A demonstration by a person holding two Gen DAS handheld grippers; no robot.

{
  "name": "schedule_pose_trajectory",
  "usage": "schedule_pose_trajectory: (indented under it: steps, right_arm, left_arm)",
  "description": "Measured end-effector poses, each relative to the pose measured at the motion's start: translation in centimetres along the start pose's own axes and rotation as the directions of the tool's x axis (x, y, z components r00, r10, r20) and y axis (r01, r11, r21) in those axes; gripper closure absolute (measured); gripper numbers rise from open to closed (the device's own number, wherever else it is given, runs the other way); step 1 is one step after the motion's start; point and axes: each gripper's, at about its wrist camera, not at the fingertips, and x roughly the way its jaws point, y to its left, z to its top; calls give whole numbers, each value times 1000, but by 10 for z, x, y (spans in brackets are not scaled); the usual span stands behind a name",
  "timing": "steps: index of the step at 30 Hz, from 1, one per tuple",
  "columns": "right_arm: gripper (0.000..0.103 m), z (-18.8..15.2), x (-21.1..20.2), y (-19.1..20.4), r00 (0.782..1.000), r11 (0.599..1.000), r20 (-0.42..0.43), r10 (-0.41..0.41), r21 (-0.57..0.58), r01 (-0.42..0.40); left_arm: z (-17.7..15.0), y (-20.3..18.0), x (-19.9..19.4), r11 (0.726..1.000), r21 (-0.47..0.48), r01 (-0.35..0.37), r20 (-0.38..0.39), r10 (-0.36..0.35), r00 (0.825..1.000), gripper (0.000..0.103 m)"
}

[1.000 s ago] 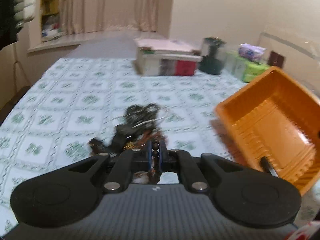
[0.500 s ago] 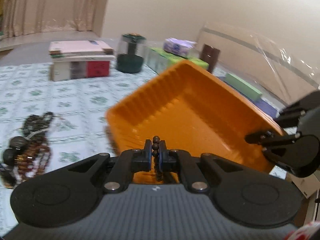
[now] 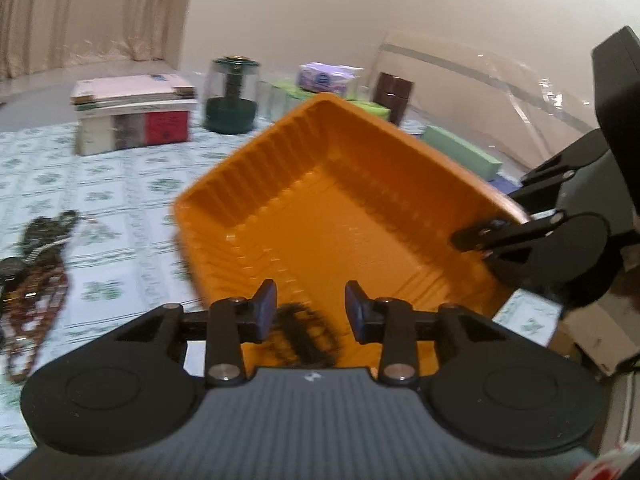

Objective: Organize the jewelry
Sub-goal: 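Lower the bead bracelet into the tray and open the left tool, then grasp the long brown bead necklace with the left tool and lift it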

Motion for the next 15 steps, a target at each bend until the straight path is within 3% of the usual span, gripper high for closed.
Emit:
schedule_pose_trajectory:
  steps: [5, 7, 10, 15]
  right_arm:
    - [99, 0, 0, -1, 1000, 1000, 2, 0, 1, 0]
    - [99, 0, 0, -1, 1000, 1000, 2, 0, 1, 0]
    - [99, 0, 0, -1, 1000, 1000, 1, 0, 1, 0]
    - [99, -1, 0, -1, 1000, 1000, 1, 0, 0, 0]
  left_arm:
    - [-15, 30, -21, 988, 0, -156, 11, 156, 988, 69]
    - [-24, 45, -27, 971, -2, -241, 10, 241, 970, 69]
    - [-38, 73, -35, 929, -44, -367, -10, 367, 930, 69]
    - [-51, 119, -37, 883, -86, -462, -78, 456, 886, 69]
